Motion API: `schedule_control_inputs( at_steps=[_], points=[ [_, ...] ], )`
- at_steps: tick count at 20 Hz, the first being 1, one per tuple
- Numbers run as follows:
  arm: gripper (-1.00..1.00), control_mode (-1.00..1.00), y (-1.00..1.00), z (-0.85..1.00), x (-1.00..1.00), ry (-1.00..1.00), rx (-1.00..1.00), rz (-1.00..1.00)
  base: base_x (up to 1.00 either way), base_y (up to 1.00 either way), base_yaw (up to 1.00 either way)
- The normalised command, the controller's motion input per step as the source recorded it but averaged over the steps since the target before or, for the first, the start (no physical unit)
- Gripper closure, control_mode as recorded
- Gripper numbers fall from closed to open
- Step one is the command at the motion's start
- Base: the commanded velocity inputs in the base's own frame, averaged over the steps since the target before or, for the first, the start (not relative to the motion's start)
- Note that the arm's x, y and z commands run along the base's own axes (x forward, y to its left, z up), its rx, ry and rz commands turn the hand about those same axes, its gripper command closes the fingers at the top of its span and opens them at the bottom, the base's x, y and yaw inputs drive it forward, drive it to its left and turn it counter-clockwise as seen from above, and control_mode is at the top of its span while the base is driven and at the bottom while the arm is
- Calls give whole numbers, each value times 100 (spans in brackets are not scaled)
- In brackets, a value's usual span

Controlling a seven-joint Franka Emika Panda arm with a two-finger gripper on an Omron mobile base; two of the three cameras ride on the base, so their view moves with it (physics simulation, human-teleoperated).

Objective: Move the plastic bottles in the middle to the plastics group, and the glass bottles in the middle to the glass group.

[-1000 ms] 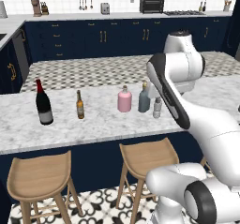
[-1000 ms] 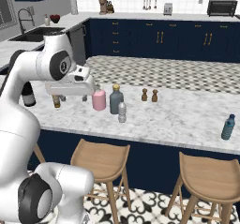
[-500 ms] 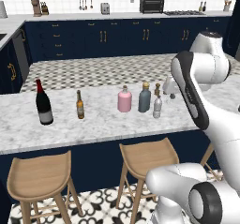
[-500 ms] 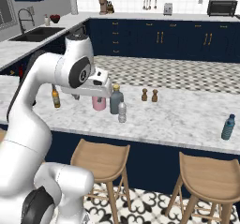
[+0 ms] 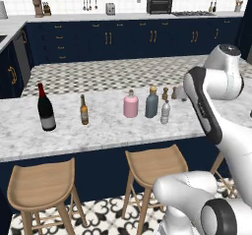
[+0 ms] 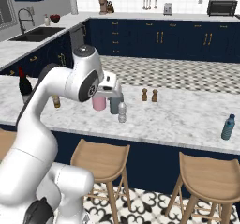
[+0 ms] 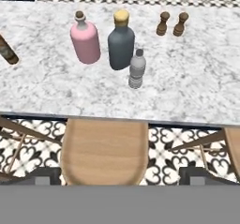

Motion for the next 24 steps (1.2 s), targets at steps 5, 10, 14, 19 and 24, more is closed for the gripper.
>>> schedule_control_inputs(
  at_steps=[5,10,14,19,24],
  points=[
    [-100,-100,11,-39,91,7,-4,-3,0,0,0],
    [-100,-100,2,-39,88,17,-3,-1,0,0,0],
    [-100,-100,-11,-6,28,9,0,0,0,0,0],
    [-100,-100,-14,-32,29,1,0,0,0,0,0],
    [-100,-100,-28,-50,33,0,4,2,0,0,0]
  ],
)
